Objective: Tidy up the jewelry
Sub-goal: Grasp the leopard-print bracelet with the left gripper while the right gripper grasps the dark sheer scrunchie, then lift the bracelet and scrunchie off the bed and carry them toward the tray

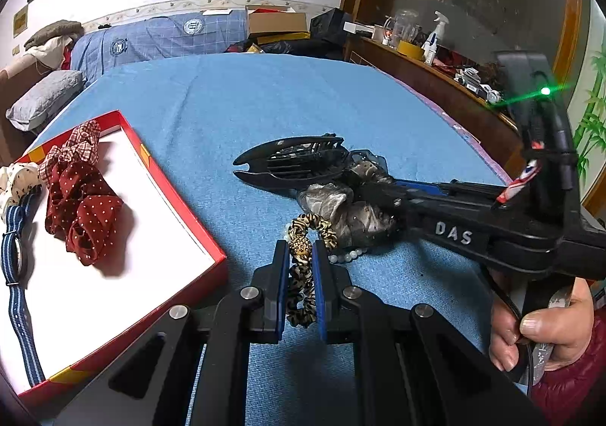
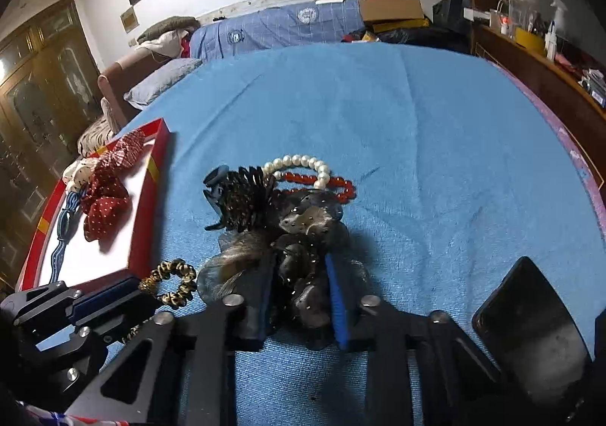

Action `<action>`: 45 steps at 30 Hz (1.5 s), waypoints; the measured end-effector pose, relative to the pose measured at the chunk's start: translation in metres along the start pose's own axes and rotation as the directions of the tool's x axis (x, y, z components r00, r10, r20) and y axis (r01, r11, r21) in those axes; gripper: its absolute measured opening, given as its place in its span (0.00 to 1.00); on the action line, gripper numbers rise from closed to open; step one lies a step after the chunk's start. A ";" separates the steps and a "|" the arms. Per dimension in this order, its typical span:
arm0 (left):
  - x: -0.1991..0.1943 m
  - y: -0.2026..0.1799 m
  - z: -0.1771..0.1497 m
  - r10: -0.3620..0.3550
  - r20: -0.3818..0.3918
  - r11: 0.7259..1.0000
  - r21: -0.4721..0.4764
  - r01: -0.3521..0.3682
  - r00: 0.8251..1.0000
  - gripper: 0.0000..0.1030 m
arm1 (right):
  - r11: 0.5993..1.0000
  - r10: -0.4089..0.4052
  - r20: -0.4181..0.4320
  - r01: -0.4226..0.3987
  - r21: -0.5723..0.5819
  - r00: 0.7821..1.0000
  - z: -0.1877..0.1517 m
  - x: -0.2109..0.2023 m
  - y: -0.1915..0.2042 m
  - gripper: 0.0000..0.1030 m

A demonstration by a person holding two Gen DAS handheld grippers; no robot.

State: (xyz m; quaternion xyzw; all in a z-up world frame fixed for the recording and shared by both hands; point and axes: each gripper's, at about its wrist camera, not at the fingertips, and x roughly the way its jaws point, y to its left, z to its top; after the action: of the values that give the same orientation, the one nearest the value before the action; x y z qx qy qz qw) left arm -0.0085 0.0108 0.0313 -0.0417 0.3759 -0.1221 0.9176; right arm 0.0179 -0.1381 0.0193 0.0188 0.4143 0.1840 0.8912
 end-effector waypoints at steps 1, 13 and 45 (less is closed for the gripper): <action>-0.001 0.000 -0.001 0.001 0.005 1.000 -0.001 -0.001 1.000 0.11 | 1.000 -0.002 0.006 0.002 0.003 1.000 0.000 -0.002 -0.001 0.20; -0.010 0.001 -0.001 0.010 0.048 1.000 0.002 -0.010 0.999 0.11 | 0.992 0.004 0.214 -0.031 0.121 0.977 0.006 -0.048 -0.022 0.17; -0.011 -0.004 -0.002 0.008 0.055 1.000 0.016 -0.009 0.998 0.11 | 0.992 0.069 0.324 -0.101 0.082 0.944 0.010 -0.069 -0.012 0.17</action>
State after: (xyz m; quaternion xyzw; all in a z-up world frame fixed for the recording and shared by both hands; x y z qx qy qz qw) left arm -0.0183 0.0100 0.0376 -0.0358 0.3496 -0.1199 0.9285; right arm -0.0114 -0.1721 0.0745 0.1095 0.2714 0.1964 0.9358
